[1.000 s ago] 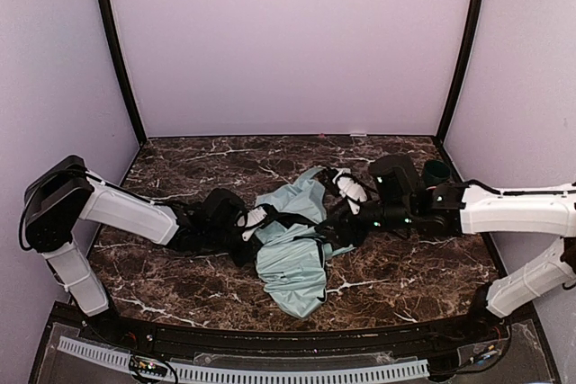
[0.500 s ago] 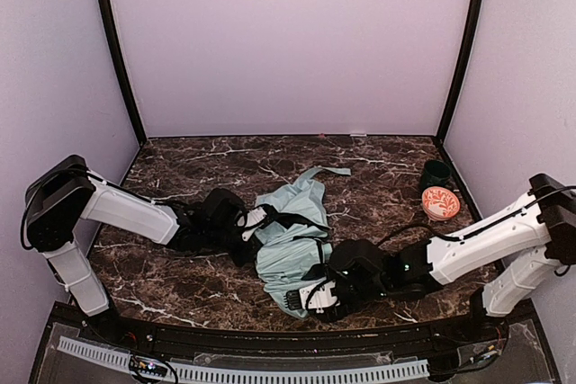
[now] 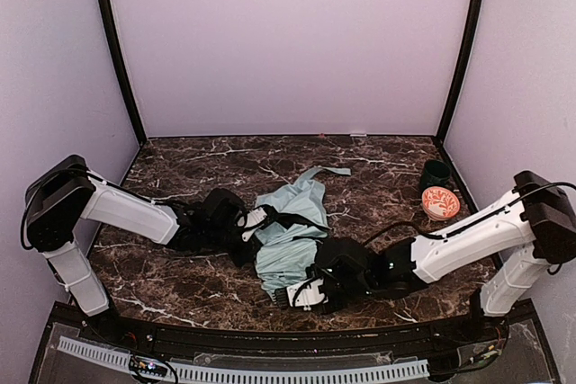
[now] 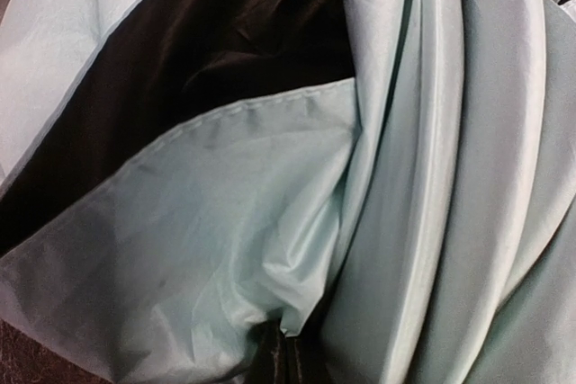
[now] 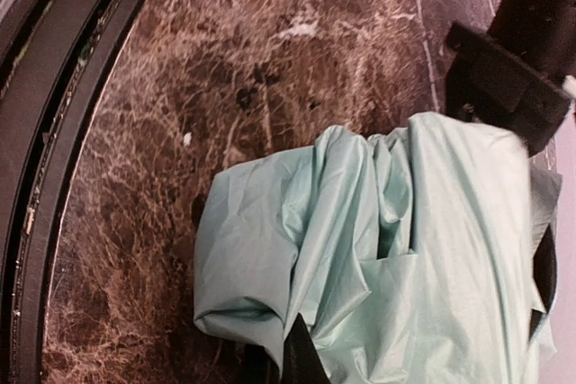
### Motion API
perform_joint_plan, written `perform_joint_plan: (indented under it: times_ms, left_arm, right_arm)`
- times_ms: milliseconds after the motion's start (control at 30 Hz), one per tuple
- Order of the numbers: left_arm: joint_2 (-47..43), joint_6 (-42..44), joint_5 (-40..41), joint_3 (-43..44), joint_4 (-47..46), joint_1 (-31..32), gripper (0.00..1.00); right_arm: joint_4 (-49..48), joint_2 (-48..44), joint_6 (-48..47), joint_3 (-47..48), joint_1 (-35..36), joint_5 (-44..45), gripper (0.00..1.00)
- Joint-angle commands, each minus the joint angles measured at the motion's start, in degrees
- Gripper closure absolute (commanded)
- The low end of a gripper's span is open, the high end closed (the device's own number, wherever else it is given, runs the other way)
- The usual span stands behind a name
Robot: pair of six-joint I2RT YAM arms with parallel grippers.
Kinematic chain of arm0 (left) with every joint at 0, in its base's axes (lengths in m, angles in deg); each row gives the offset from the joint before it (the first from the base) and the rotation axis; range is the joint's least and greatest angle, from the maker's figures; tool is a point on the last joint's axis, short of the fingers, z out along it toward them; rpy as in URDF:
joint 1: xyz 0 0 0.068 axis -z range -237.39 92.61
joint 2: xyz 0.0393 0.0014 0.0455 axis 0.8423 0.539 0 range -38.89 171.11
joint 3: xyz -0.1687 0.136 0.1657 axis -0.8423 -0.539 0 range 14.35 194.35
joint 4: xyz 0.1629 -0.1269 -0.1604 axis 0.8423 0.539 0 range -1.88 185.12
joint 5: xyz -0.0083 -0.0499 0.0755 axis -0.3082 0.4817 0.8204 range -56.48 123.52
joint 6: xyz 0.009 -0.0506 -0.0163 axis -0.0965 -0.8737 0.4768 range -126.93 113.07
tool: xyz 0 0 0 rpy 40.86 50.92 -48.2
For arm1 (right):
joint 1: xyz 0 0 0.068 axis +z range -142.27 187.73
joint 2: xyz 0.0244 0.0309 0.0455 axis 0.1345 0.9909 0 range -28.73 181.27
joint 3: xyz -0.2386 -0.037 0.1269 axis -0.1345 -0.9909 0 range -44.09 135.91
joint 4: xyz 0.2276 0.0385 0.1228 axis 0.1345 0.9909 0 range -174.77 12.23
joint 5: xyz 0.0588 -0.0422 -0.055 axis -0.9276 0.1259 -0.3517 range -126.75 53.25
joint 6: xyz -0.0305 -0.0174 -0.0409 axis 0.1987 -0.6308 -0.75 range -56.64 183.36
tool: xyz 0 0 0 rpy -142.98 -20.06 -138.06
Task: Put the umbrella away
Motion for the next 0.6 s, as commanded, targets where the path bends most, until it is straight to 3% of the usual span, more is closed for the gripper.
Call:
perform_joint_plan:
  times_ms: [0,200,567]
  left_arm:
    - [0.4,1.5,-0.3,-0.2,2.9,-0.4,1.00]
    - [0.4,2.3,-1.4,-0.4,2.2,-0.4,1.00]
    - [-0.1,3.8,-4.3,-2.0,-1.5,-0.3,1.00]
  right_arm:
    - [-4.3,-6.1,6.0,3.7,-3.2,-8.0,1.00]
    - [-12.4,-6.2,14.7,4.7,-11.7,-13.7,1.00]
    - [-16.2,8.0,32.6,12.9,-23.7,-21.6,1.00]
